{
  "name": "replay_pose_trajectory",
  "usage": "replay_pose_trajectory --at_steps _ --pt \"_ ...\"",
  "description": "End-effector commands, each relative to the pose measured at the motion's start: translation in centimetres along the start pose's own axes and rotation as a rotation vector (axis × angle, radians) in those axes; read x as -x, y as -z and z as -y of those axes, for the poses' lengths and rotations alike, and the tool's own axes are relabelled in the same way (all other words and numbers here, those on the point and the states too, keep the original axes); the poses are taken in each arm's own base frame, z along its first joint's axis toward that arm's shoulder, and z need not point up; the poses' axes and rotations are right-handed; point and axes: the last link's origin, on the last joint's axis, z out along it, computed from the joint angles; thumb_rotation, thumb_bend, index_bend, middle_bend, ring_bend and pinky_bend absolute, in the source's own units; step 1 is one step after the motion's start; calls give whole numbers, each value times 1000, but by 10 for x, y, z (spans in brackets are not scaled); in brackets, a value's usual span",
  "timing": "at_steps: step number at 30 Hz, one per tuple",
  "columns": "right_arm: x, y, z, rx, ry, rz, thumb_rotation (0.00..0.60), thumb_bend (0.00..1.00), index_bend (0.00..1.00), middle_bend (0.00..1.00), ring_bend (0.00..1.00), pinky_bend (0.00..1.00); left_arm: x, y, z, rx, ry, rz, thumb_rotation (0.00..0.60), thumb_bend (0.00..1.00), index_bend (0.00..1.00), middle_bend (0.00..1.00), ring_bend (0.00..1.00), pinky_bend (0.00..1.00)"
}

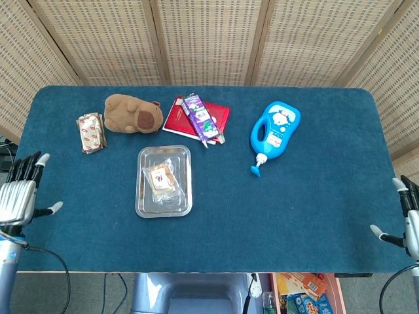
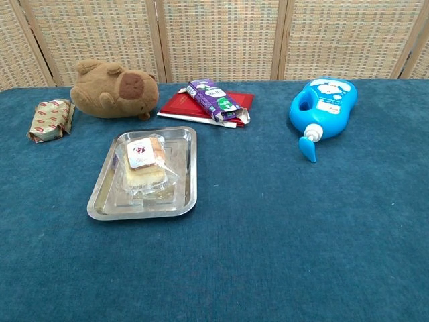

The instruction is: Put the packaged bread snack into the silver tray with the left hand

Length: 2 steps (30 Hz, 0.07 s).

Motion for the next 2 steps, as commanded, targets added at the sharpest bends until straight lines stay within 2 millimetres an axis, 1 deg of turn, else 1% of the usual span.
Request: replay_pose_trajectory --at_steps 1,2 --pt "-1 0 0 1 1 -3 600 0 0 0 0 0 4 17 -1 19 10 11 600 0 0 0 0 0" --pt "-1 1 0 0 1 -4 600 0 0 0 0 0 4 18 -1 31 6 12 600 0 0 0 0 0"
